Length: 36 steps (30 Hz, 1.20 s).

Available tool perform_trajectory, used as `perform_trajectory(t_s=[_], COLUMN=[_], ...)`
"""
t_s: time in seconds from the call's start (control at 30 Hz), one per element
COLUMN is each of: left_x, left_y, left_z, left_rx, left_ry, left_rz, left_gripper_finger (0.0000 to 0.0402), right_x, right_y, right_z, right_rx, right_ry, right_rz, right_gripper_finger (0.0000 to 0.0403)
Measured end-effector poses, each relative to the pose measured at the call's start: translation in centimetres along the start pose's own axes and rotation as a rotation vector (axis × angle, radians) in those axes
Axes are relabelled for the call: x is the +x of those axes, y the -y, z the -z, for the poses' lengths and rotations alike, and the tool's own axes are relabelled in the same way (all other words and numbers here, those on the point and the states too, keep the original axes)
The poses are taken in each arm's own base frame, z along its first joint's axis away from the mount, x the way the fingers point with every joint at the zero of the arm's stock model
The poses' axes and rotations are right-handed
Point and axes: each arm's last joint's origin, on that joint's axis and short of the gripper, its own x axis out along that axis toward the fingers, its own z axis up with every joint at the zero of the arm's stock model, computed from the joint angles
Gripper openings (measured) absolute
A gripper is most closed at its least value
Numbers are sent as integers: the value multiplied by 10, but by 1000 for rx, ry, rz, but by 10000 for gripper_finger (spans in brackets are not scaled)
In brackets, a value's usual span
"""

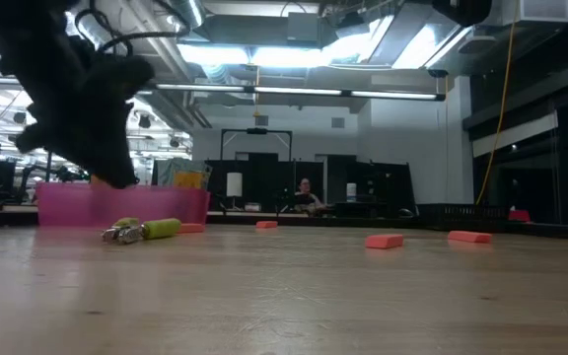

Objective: Pick & Place School Supplies
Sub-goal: Put the green hole puncher into the yellow bin

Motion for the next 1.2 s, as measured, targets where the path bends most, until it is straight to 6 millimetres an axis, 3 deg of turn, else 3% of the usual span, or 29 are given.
perform_trajectory(t_s=[0.13, 0.57, 0.9, 1.03, 1.2], left_x=[7, 35, 61, 70, 75], left_y=[12, 4, 8, 9, 8], left_z=[1, -23, -20, -18, -18], left_rx=[89, 85, 74, 55, 3], left_ry=[25, -24, -70, -87, -99], left_rz=[81, 9, 9, 14, 7], left_gripper_finger=[95, 116, 115, 90, 16], right_x=[-1, -1, -6, -9, -9], right_y=[-1, -4, -9, -12, -13], right_z=[0, -2, 2, 4, 3], right_rx=[1, 3, 1, 7, 12], right_ry=[11, 44, 73, 103, 111], right_rz=[1, -21, -19, -17, -23], right_gripper_finger=[144, 144, 144, 144, 144])
